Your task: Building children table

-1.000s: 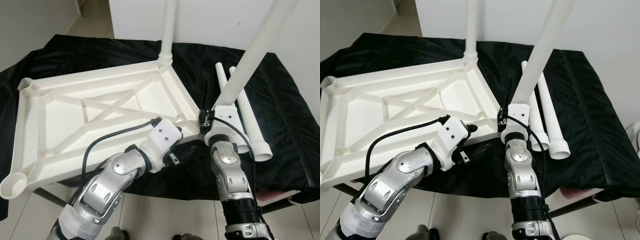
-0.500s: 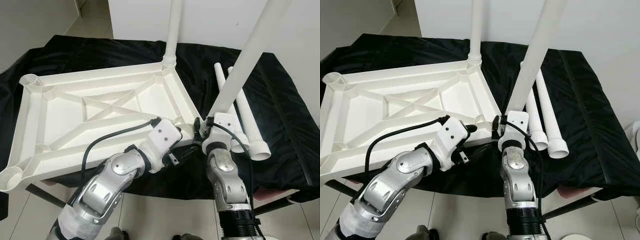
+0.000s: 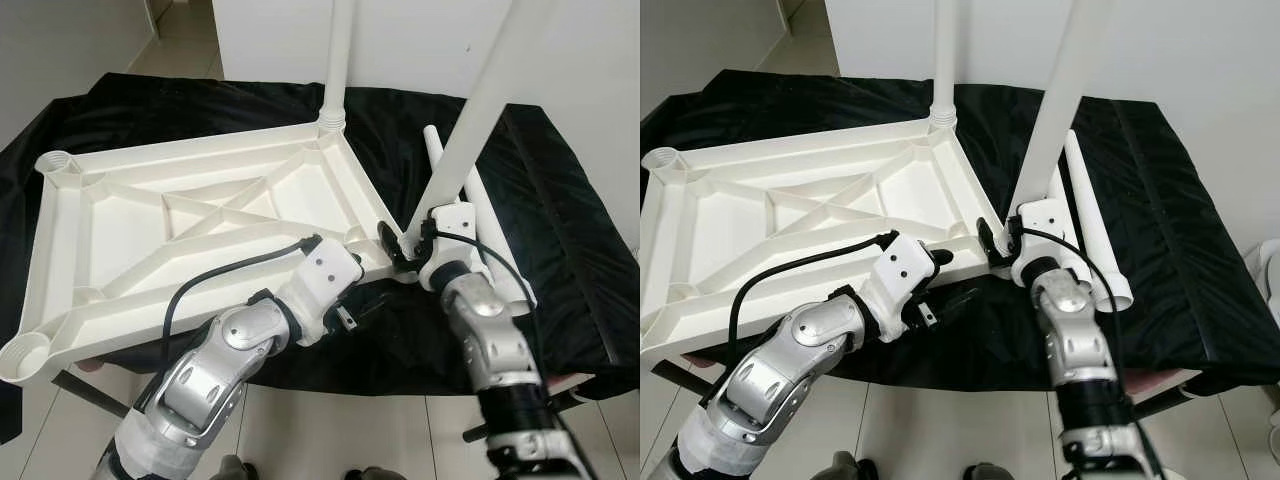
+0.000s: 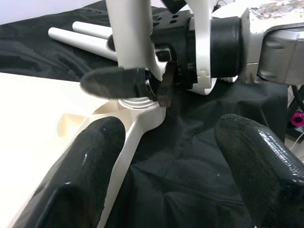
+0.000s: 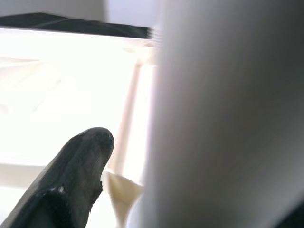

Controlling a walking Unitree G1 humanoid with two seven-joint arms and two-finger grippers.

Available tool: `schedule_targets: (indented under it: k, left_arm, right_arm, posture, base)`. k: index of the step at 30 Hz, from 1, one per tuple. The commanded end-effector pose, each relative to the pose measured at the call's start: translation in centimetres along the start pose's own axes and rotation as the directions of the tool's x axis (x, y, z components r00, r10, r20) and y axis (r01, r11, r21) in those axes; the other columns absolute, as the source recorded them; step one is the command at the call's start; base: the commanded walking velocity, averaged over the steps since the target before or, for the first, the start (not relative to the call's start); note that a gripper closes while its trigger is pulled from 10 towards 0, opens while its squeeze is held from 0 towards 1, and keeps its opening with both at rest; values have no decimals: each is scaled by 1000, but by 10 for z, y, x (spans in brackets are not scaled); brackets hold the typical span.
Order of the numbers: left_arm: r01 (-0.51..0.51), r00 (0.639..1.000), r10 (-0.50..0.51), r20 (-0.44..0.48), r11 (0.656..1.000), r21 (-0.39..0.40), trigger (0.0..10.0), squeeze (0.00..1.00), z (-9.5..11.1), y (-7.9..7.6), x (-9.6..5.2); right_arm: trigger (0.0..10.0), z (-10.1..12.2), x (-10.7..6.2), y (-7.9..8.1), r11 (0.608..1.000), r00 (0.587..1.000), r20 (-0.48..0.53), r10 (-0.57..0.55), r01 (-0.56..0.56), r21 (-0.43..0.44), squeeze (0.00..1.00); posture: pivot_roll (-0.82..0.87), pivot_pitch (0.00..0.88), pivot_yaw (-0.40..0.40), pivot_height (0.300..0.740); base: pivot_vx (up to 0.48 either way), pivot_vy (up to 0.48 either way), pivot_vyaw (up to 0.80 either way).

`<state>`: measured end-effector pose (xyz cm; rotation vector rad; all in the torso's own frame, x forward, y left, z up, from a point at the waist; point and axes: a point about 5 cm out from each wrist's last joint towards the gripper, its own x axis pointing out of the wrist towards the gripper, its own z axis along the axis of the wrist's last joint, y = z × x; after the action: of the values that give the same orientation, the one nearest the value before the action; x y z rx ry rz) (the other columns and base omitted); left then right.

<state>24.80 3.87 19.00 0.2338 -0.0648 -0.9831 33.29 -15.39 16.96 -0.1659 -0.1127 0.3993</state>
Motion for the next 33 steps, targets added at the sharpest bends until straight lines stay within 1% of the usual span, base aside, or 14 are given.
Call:
schedule_targets:
  k: [1, 3, 5, 6, 7, 8, 9, 10, 18, 19, 20, 21, 30, 33]
  left_arm:
    - [34, 999, -33, -2, 999, 6, 10000, 0, 2, -2, -1]
    - [34, 999, -34, -3, 999, 8, 10000, 0, 2, -1, -1]
    - [34, 999, -33, -3, 999, 9, 10000, 0, 2, -1, -1]
    - [32, 999, -31, -3, 999, 11, 10000, 0, 2, 0, -1]
    - [32, 999, -31, -3, 999, 11, 10000, 0, 2, 0, -1]
    - [29, 1000, -29, -3, 999, 13, 10000, 0, 2, 0, -1]
    - [29, 1000, -29, -3, 999, 13, 10000, 0, 2, 0, -1]
    - [23, 1000, -23, -4, 1000, 15, 10000, 0, 2, 1, -2]
    - [16, 1000, -16, -11, 1000, 12, 10000, 0, 1, 1, -4]
    - [16, 1000, -16, -10, 1000, 12, 10000, 0, 2, 2, -4]
    - [16, 1000, -16, -10, 1000, 12, 10000, 0, 2, 2, -4]
    - [16, 1000, -16, -9, 1000, 14, 10000, 0, 3, 3, -4]
    - [20, 1000, -20, -17, 1000, 14, 10000, 0, 3, 5, -5]
    - [31, 999, -31, -18, 999, 11, 10000, 0, 3, 2, -5]
  right_arm:
    - [10000, -3, 3, 5, 996, 996, -6, 88, -88, -5, 0]
    - [10000, -7, 7, 4, 978, 979, -22, 204, -205, -26, 0]
    - [10000, -8, 8, 3, 972, 972, -28, 232, -233, -28, 0]
    - [7490, -10, 9, 0, 971, 971, -35, 236, -237, -29, 0]
    - [7490, -10, 9, 0, 971, 971, -35, 236, -237, -29, 0]
    - [588, -12, 11, -4, 970, 970, -47, 240, -242, -28, 0]
    - [588, -12, 11, -4, 970, 970, -47, 240, -242, -28, 0]
    - [0, -19, 11, -13, 972, 969, -84, 234, -235, -9, 0]
    - [0, -29, 7, -18, 977, 972, -106, 211, -206, 55, 0]
    - [1686, -30, 7, -18, 979, 974, -105, 200, -194, 64, 0]
    - [1686, -30, 7, -18, 979, 974, -105, 200, -194, 64, 0]
    - [10000, -30, 8, -17, 981, 976, -103, 190, -184, 68, 0]
    - [10000, -28, 10, -6, 992, 993, -87, 85, -77, 99, 0]
    - [10000, -28, 8, 0, 990, 996, -91, -12, 25, 138, 0]
  posture:
    - [-122, 112, 16, 740]
    - [-120, 112, 20, 740]
    - [-119, 110, 20, 740]
    - [-117, 111, 19, 740]
    - [-117, 111, 19, 740]
    - [-111, 108, 17, 740]
    - [-111, 108, 17, 740]
    - [-110, 108, 16, 740]
    - [-107, 116, 21, 740]
    - [-105, 121, 20, 740]
    - [-105, 121, 20, 740]
    - [-104, 127, 23, 740]
    - [-108, 136, 29, 740]
    - [-111, 146, 34, 740]
  base:
    - [0, 0, 0]
    - [0, 0, 0]
    - [0, 0, 0]
    - [0, 0, 0]
    - [0, 0, 0]
    - [0, 0, 0]
    - [0, 0, 0]
    - [0, 0, 0]
    - [0, 0, 0]
    - [0, 0, 0]
    - [0, 0, 0]
    - [0, 0, 0]
    - [0, 0, 0]
    - [0, 0, 0]
